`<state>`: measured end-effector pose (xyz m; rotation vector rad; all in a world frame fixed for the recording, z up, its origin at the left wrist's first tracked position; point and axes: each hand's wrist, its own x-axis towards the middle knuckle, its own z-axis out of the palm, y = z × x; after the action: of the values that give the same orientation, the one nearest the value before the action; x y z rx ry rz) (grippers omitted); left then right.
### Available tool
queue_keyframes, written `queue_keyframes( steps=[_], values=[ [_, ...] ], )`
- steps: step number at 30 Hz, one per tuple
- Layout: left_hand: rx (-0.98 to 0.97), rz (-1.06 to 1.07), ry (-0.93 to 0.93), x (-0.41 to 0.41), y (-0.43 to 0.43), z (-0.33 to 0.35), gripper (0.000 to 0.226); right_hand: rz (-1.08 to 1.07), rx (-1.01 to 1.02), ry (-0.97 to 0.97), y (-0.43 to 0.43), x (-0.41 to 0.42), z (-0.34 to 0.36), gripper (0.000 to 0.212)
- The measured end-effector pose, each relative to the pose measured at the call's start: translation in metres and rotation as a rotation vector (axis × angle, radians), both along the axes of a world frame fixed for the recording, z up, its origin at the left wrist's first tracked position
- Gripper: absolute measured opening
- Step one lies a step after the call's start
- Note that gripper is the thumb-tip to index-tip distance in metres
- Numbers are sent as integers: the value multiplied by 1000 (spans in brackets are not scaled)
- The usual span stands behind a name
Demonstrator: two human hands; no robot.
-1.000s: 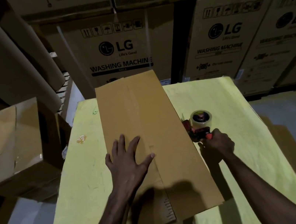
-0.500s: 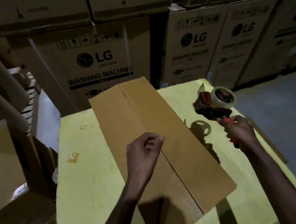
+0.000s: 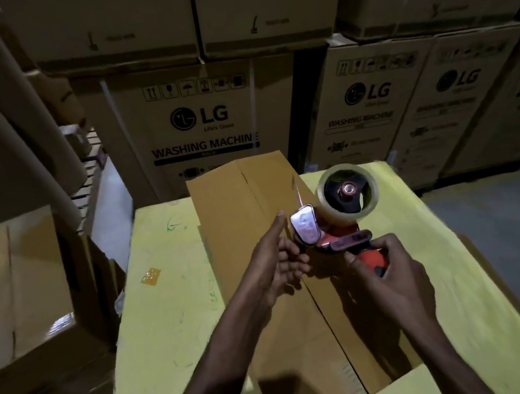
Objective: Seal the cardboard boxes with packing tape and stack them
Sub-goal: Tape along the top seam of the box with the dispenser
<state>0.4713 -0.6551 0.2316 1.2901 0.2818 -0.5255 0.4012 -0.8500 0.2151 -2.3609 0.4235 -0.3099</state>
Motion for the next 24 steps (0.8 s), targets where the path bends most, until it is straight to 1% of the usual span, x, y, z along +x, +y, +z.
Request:
queue_keyframes(
  steps=[2,8,11,13,17,22,24],
  values=[
    [-32,0,32,-6,9,-3,61,38,-1,-27,8,-3,2,35],
    [-332,80,150,-21,30,-10,45,95,-34,-93,13,-7,7,40],
    [-428,101,128,-27,32,-14,28,114,-11,-138,15,-8,12,40],
    [-453,89,91,-30,32,-14,22,120,20,-161,14,-8,14,39],
    [-469,18,67,-33,36,-11,23,125,55,-175,12,-5,19,38],
    [-419,-8,156,-27,43,-10,21,123,53,-194,14,-7,19,41],
    [-386,-54,193,-24,50,-11,23,110,38,-202,16,-7,19,42]
  ],
)
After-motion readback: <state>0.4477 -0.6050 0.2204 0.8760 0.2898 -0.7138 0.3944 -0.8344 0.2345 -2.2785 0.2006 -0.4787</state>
